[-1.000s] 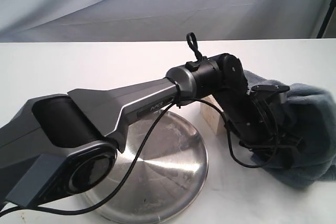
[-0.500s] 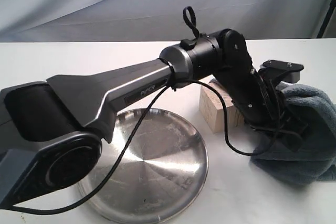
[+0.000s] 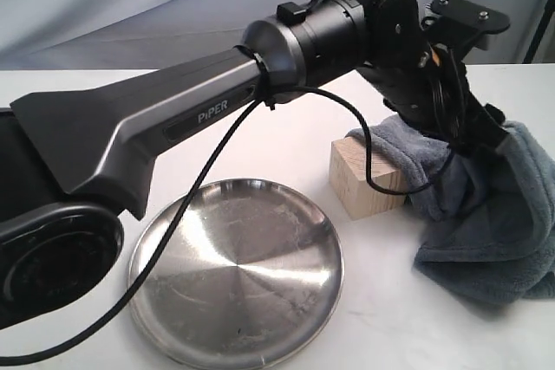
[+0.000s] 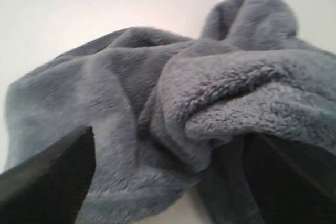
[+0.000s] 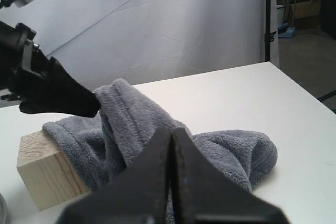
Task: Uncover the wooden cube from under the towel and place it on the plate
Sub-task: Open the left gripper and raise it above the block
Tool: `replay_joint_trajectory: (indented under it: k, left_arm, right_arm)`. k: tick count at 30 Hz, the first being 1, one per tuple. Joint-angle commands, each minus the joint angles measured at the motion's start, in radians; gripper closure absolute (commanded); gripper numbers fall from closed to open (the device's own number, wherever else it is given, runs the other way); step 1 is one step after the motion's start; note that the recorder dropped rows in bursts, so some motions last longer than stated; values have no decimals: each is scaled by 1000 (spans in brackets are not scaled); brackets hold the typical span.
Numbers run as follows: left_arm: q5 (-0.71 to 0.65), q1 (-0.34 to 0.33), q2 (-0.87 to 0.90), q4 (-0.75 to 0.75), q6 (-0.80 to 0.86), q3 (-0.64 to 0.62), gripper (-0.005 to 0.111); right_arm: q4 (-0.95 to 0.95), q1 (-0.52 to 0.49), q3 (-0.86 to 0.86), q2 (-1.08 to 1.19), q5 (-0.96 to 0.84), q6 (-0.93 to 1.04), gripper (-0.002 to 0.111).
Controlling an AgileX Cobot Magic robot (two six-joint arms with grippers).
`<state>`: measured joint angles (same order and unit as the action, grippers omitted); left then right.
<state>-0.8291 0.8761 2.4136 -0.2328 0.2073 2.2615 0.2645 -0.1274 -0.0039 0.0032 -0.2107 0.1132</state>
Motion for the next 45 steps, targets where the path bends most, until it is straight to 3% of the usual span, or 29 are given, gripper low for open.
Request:
replay_joint_trajectory:
  k: [1, 5, 11, 22, 26, 33, 38, 40, 45]
  left_arm:
    - [-120, -19, -15, 199, -393, 0, 25]
    - [-157, -69, -15, 199, -621, 0, 16]
    - [-156, -121, -4, -42, -625, 0, 17]
    - [-112, -129, 53, -227, -625, 0, 18]
    - [-84, -129, 57, -228, -621, 0, 19]
    - [-50, -129, 82, -227, -621, 0, 68]
    - [-50, -129, 122, -247, -621, 0, 96]
    - [-50, -129, 124, -249, -617, 0, 105]
    - [-50, -129, 124, -251, -589, 0, 107]
  right_arm:
    - [2, 1, 4, -3, 1, 8, 108]
    - [2, 1, 4, -3, 1, 8, 108]
    - [2, 1, 4, -3, 1, 8, 108]
    - [2, 1, 4, -3, 1, 8, 108]
    - [2, 1, 4, -3, 1, 8, 108]
    - [2, 1, 4, -3, 1, 8, 108]
    - [2, 1, 4, -3, 1, 8, 108]
    - [2, 1, 4, -3, 1, 8, 108]
    - [2, 1, 4, -3, 1, 8, 108]
